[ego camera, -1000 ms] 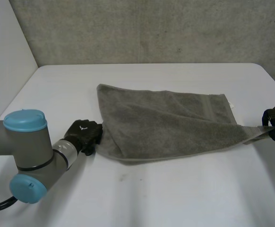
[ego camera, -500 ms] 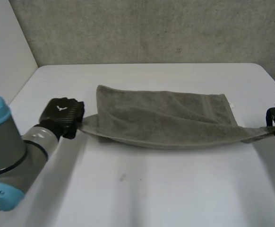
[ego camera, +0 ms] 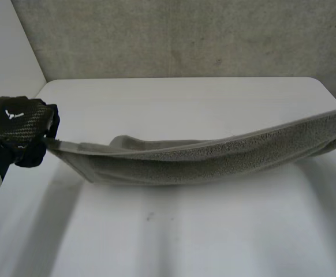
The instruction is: Fold the towel.
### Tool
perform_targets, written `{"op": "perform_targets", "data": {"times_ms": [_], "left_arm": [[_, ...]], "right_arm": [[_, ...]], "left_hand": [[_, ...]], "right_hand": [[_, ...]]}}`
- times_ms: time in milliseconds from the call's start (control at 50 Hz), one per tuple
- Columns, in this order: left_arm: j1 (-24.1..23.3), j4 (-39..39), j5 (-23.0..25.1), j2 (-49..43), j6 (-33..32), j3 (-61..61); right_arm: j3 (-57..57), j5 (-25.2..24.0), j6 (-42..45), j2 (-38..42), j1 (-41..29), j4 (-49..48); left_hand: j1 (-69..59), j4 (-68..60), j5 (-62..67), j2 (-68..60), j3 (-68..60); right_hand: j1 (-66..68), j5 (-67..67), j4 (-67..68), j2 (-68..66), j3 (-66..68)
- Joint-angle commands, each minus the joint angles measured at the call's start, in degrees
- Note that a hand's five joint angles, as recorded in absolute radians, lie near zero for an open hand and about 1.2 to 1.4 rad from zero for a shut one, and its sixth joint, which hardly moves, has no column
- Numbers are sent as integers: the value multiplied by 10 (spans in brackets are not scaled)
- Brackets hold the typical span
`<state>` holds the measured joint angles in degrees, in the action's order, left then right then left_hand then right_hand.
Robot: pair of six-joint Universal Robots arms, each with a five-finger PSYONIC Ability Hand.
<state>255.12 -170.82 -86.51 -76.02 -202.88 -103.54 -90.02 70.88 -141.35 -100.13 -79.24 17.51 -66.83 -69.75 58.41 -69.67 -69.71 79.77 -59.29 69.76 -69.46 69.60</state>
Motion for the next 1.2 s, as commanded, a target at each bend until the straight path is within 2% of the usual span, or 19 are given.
{"op": "perform_targets", "data": {"times_ms": [20, 100, 140, 160, 200, 260, 360, 380, 420, 440, 480, 500, 540, 600, 640, 780, 860, 1000, 1200], "left_arm": [[0, -7, 1, -74, -22, 15], [-1, -6, 0, -145, -35, 32], [-1, -6, -1, -224, -37, 64], [-1, -6, -1, -224, -37, 64], [-4, -6, -2, -288, -36, 116], [-6, -7, -2, -321, -35, 150], [-9, -7, -3, -440, -27, 349], [-9, -7, -3, -440, -27, 350], [-14, -7, -2, -484, -15, 476], [-14, -7, -2, -484, -15, 476], [-19, -14, -4, -513, 15, 607], [-19, -14, -4, -513, 15, 607], [-20, -42, -8, -524, 63, 716], [-20, -65, -13, -524, 94, 752], [-19, -106, -33, -515, 155, 785], [-17, -123, -52, -498, 207, 760], [-8, -112, -50, -491, 208, 663], [4, -135, -33, -483, 204, 507], [6, -240, 15, -522, 162, 282]], "right_arm": [[29, 4, 3, 52, -18, 17], [76, 18, 28, 177, -62, 50], [98, 35, 43, 219, -78, 66], [99, 36, 43, 219, -78, 67], [159, 85, 67, 300, -110, 81], [189, 102, 69, 332, -126, 82], [337, 126, 59, 428, -162, 74], [338, 126, 59, 428, -162, 74], [457, 128, 28, 463, -186, 47], [457, 128, 28, 463, -186, 46], [575, 131, -23, 481, -196, -9], [576, 131, -23, 481, -196, -9], [671, 134, -88, 482, -197, -96], [697, 138, -118, 477, -196, -142], [705, 138, -166, 456, -195, -207], [669, 132, -185, 446, -198, -183], [587, 119, -186, 444, -199, -141], [433, 68, -163, 448, -195, -141], [281, 54, -111, 527, -194, -148]], "left_hand": [[-132, -102, 116, -103, -103], [-132, -102, 116, -103, -103], [-132, -102, 116, -103, -103], [-132, -102, 116, -103, -103], [-132, -102, 116, -103, -103], [-132, -102, 116, -103, -103], [-132, -102, 116, -103, -103], [-132, -102, 116, -103, -103], [-132, -102, 116, -103, -103], [-132, -102, 116, -103, -103], [-132, -102, 116, -103, -103], [-132, -102, 116, -103, -103], [-132, -102, 116, -103, -103], [-132, -102, 116, -103, -103], [-132, -102, 116, -103, -103], [-132, -102, 116, -103, -103], [-132, -102, 116, -103, -103], [-132, -102, 116, -103, -103], [-132, -102, 116, -103, -103]], "right_hand": [[2, -107, 102, -105, 104], [2, -107, 102, -105, 104], [2, -107, 102, -105, 104], [2, -107, 102, -105, 104], [2, -107, 102, -105, 104], [2, -107, 102, -105, 104], [2, -107, 102, -105, 104], [2, -107, 102, -105, 104], [2, -107, 102, -105, 104], [2, -107, 102, -105, 104], [2, -107, 102, -105, 104], [2, -107, 102, -105, 104], [2, -107, 102, -105, 104], [2, -107, 102, -105, 104], [2, -107, 102, -105, 104], [2, -107, 102, -105, 104], [2, -107, 102, -105, 104], [2, -107, 102, -105, 104], [2, -107, 102, -105, 104]]}}
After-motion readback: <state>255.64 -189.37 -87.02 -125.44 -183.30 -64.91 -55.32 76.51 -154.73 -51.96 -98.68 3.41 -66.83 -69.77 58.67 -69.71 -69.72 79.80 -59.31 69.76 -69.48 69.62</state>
